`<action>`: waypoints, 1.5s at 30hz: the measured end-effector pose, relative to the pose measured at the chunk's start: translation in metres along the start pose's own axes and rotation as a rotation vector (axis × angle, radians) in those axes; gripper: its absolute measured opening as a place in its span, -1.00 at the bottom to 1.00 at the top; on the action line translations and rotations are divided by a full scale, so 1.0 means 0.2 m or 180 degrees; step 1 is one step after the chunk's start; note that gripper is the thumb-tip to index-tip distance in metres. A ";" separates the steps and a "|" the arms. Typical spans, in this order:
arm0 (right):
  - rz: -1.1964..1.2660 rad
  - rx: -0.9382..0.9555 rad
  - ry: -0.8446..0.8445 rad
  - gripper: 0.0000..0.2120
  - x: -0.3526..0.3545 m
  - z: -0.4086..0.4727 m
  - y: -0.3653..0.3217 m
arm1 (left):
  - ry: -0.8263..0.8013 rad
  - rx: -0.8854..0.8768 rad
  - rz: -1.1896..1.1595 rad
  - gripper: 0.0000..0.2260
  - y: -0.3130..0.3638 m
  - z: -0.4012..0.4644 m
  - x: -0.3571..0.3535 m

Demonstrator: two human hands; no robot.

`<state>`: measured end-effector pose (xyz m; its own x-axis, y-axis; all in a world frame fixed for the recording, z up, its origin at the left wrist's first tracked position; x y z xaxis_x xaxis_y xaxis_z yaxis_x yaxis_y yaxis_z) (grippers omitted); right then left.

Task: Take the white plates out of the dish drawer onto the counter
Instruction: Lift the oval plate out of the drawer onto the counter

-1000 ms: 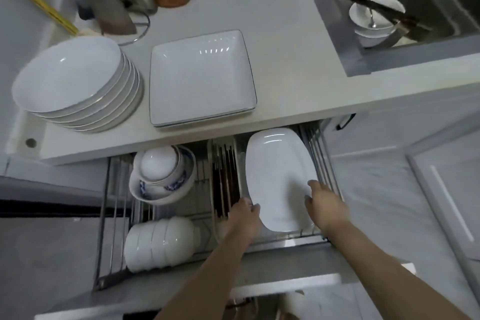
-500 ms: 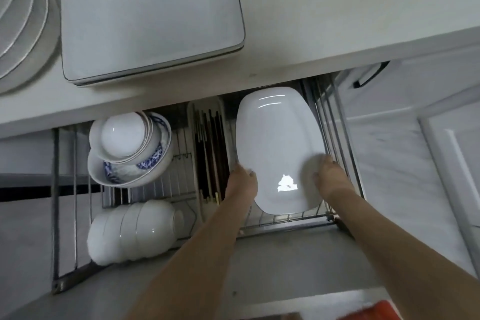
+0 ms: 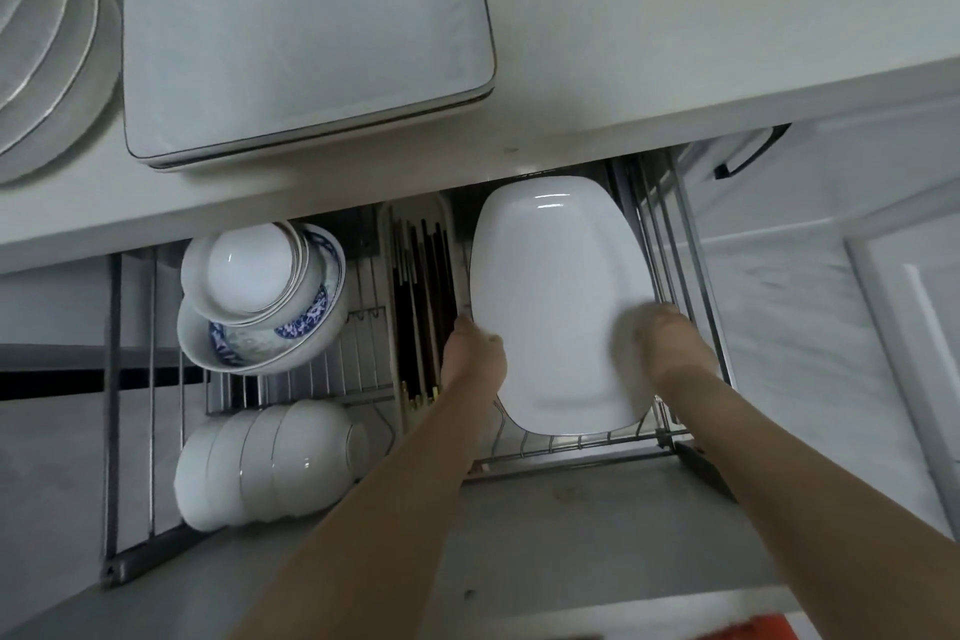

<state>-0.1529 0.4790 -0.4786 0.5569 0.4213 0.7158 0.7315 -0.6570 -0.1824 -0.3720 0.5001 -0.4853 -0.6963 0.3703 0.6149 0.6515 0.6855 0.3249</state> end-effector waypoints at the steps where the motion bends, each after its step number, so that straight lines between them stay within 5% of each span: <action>1: 0.0024 -0.0005 -0.0024 -0.63 0.01 -0.01 0.00 | 0.0019 -0.0003 -0.0106 -0.72 0.00 -0.01 0.02; 19: 0.0968 0.0586 0.0007 -0.88 0.40 -0.61 0.01 | -0.0389 0.0135 -0.1154 -0.95 -0.05 -0.63 0.44; 27: 0.1324 0.0806 0.0159 -0.83 0.71 -0.91 0.05 | -0.0618 0.0079 -0.1585 -0.95 0.06 -1.00 0.61; 34: 0.1631 0.0921 0.0122 -0.69 1.00 -1.14 0.10 | -0.0759 -0.0156 -0.1723 -0.66 0.17 -1.28 0.72; 45: 0.1958 0.1161 -0.0006 -0.75 1.48 -1.42 0.14 | -0.0778 -0.0797 -0.1353 -0.71 0.40 -1.61 0.94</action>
<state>-0.0791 0.4079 -0.0805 0.9113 0.0430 0.4095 0.3694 -0.5250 -0.7668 -0.3550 0.4228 -0.1129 -0.9439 0.2486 0.2172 0.3287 0.6473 0.6877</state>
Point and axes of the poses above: each hand's wrist, its own z-axis towards the middle knuckle, its own x-axis out of the back of the hand, y = z × x, the point moved 4 cm from there along z, towards the middle knuckle, and after that the axes turned 4 degrees about x, right-handed, at the moved point
